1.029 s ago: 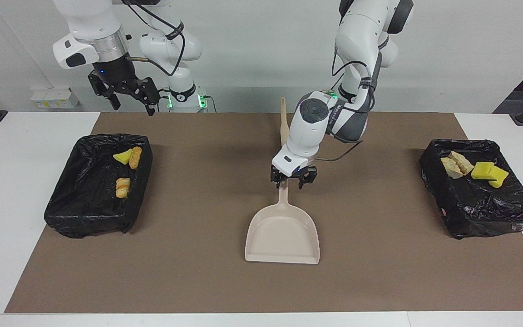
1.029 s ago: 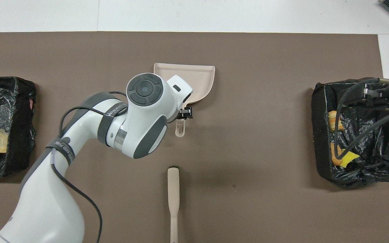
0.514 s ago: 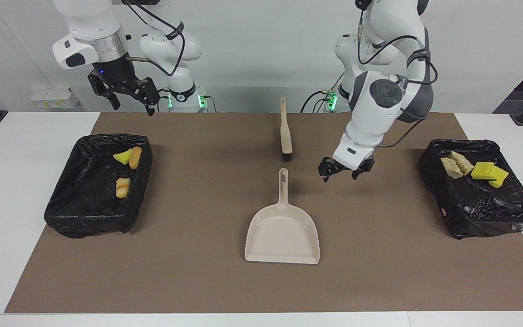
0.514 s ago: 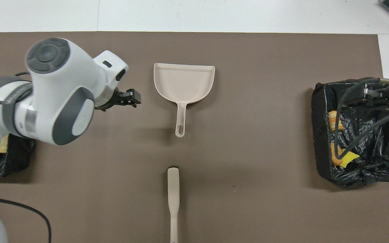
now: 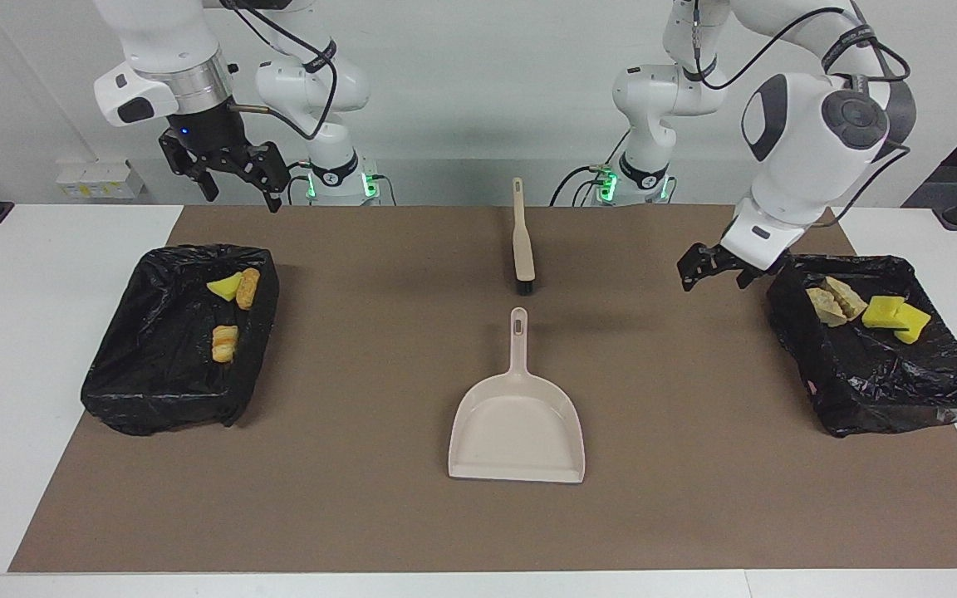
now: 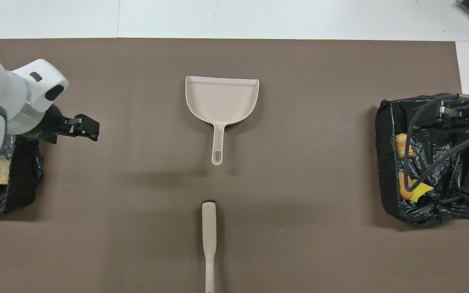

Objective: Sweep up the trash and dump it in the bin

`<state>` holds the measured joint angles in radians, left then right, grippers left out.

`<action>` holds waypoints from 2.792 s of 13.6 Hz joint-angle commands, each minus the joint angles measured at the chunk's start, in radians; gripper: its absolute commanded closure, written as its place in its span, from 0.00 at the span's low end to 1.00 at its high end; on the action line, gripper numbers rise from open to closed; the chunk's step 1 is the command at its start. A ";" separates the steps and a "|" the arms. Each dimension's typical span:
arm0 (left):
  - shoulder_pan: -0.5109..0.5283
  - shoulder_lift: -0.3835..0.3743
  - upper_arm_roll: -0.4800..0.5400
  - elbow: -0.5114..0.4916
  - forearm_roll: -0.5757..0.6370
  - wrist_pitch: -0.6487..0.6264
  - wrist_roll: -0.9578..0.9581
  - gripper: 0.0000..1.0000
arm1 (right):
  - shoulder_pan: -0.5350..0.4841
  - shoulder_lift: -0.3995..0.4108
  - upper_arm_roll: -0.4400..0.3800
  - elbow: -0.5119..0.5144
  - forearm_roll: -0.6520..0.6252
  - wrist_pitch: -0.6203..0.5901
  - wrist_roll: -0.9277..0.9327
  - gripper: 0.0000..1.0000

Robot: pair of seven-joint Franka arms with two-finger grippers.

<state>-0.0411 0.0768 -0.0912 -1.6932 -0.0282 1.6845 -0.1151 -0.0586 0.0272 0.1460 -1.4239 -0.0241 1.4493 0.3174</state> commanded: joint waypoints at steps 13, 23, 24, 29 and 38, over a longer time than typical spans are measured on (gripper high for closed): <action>0.115 -0.095 -0.010 0.086 0.054 -0.114 0.089 0.00 | -0.013 -0.019 0.003 -0.021 0.009 -0.009 -0.017 0.00; 0.124 -0.098 -0.002 0.095 0.053 -0.120 0.094 0.00 | -0.017 -0.019 0.003 -0.021 0.009 -0.009 -0.017 0.00; 0.119 -0.098 -0.001 0.096 0.053 -0.129 0.092 0.00 | -0.017 -0.018 0.003 -0.021 0.009 -0.009 -0.017 0.00; 0.118 -0.109 -0.012 0.141 0.057 -0.190 0.092 0.00 | -0.017 -0.018 0.003 -0.021 0.009 -0.009 -0.017 0.00; 0.130 -0.152 -0.012 0.099 0.022 -0.196 0.092 0.00 | -0.017 -0.018 0.003 -0.020 0.009 -0.009 -0.017 0.00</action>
<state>0.0764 -0.0491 -0.1023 -1.5599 0.0084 1.4662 -0.0335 -0.0615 0.0270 0.1457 -1.4249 -0.0241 1.4492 0.3174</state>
